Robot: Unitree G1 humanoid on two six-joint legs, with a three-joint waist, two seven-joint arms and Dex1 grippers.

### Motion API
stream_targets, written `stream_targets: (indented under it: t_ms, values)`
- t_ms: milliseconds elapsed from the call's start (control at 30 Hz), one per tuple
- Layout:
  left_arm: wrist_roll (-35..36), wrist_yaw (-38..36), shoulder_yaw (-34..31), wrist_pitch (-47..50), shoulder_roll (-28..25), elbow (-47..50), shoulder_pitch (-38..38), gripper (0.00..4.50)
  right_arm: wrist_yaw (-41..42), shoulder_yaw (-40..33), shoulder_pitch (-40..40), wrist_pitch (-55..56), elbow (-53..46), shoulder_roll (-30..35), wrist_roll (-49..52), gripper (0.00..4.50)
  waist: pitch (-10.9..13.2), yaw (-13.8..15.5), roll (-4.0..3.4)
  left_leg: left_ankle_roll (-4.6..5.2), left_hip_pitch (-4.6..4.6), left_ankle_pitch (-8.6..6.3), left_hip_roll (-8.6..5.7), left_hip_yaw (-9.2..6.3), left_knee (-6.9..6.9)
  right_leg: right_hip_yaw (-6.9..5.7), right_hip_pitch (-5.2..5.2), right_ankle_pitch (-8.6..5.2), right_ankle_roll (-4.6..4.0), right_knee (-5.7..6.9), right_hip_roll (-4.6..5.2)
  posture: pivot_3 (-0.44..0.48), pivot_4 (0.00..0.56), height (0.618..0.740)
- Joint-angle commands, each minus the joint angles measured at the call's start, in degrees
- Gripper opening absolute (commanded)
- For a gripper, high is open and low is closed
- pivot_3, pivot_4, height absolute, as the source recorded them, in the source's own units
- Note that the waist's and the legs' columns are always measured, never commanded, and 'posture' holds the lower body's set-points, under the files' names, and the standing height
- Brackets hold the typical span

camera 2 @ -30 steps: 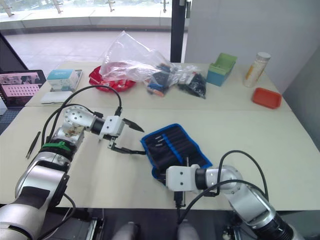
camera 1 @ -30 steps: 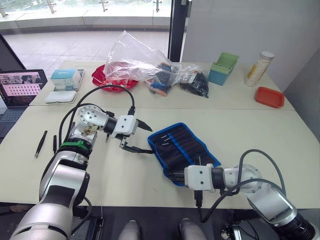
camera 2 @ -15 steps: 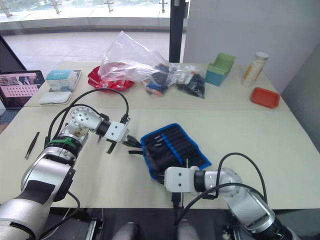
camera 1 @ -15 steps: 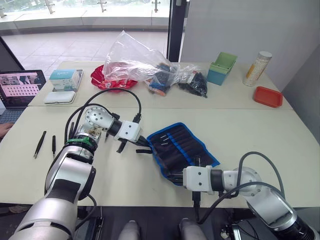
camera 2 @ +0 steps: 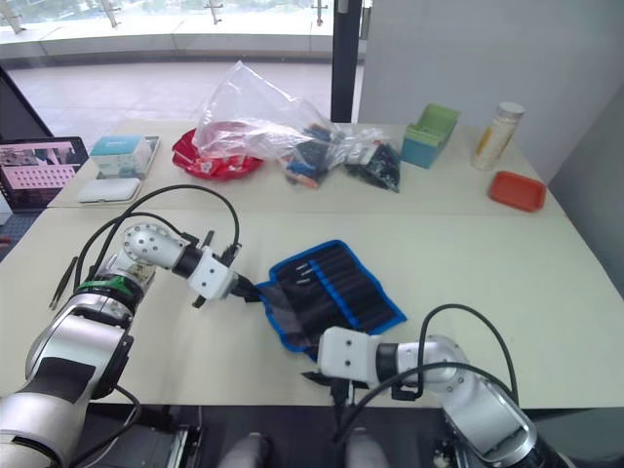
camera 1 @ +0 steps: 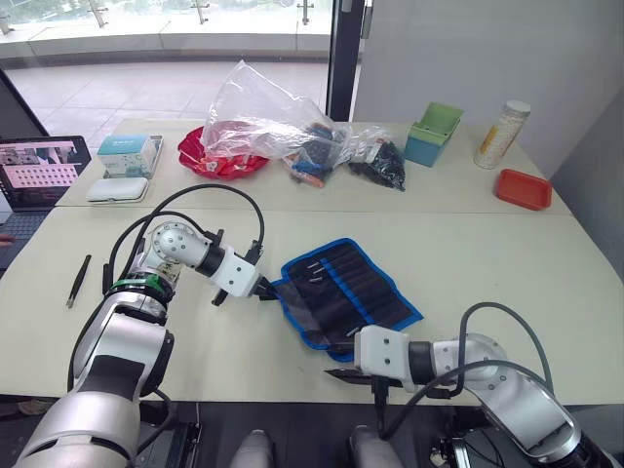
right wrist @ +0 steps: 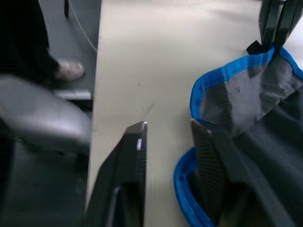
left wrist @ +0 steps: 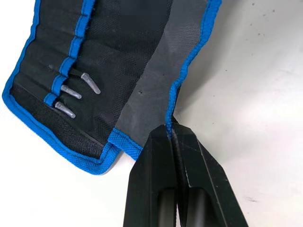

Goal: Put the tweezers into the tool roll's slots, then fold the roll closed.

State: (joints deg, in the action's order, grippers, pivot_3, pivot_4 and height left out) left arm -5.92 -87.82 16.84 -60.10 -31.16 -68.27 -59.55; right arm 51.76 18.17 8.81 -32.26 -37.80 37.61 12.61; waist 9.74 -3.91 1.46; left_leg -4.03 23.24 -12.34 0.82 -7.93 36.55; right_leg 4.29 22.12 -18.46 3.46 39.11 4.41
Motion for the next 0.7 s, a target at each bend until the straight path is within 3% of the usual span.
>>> stream_targets:
  t_ms: [33,167,200,267,433,600,700]
  values:
    - [0.57,0.31,-0.77,-1.79,-0.43,0.1,-0.06,0.0,-2.72,-9.55,4.31,-9.85,3.03,-5.79,12.65,2.55,0.0,-0.09,0.0,0.0,0.0,0.0,0.0,-0.01,0.04,-0.01,-0.01,0.0,0.0,0.03,0.0,0.0,0.15,0.74]
    - [0.27,0.87,-0.66,-2.52,-0.47,-0.11,0.05,0.0,-9.61,-10.27,9.43,-11.45,11.31,-14.73,12.67,2.55,-0.01,-0.12,0.0,-0.01,-0.09,0.02,0.02,-0.01,0.08,-0.07,-0.02,0.0,-0.01,0.19,0.0,0.0,0.15,0.74]
    - [0.25,0.93,-0.63,-2.63,-0.46,-0.1,0.07,0.0,-10.48,-9.02,9.56,-11.08,12.01,-15.76,11.86,2.12,-0.01,0.02,0.0,0.01,-0.11,0.01,0.03,-0.05,0.08,-0.11,0.0,0.0,0.0,0.27,-0.01,0.0,0.15,0.74]
    - [0.47,0.9,-0.7,-2.59,-0.39,0.0,0.09,0.0,-11.28,-5.97,8.43,-9.38,12.84,-16.36,9.87,1.77,-0.01,0.06,0.0,0.03,-0.03,0.0,0.01,-0.14,0.07,-0.21,0.02,-0.01,0.01,0.22,0.01,0.0,0.15,0.74]
    - [0.43,1.07,-0.66,-2.74,-0.63,0.11,0.18,0.0,-12.86,-1.8,6.77,-7.95,15.46,-15.83,6.25,0.04,-0.01,-0.15,0.0,0.04,0.02,-0.01,-0.01,-0.15,0.08,-0.22,0.04,-0.02,0.02,0.17,0.03,0.0,0.15,0.74]
    - [-1.65,3.79,-0.05,-1.37,-1.31,0.23,0.33,0.0,-16.25,1.48,7.19,-9.14,24.13,-17.14,1.73,0.04,-0.01,-0.29,0.0,0.0,-0.07,0.01,0.0,-0.15,0.08,-0.22,0.04,-0.01,0.02,0.28,0.01,0.0,0.15,0.74]
    - [-0.08,1.1,-0.75,2.73,-1.56,0.84,0.97,0.0,-14.89,2.71,7.26,-7.42,25.95,-16.78,0.91,0.04,-0.02,-0.44,-0.01,0.01,-0.18,0.01,0.0,-0.15,0.09,-0.21,0.0,-0.01,0.02,0.35,0.0,0.0,0.15,0.74]
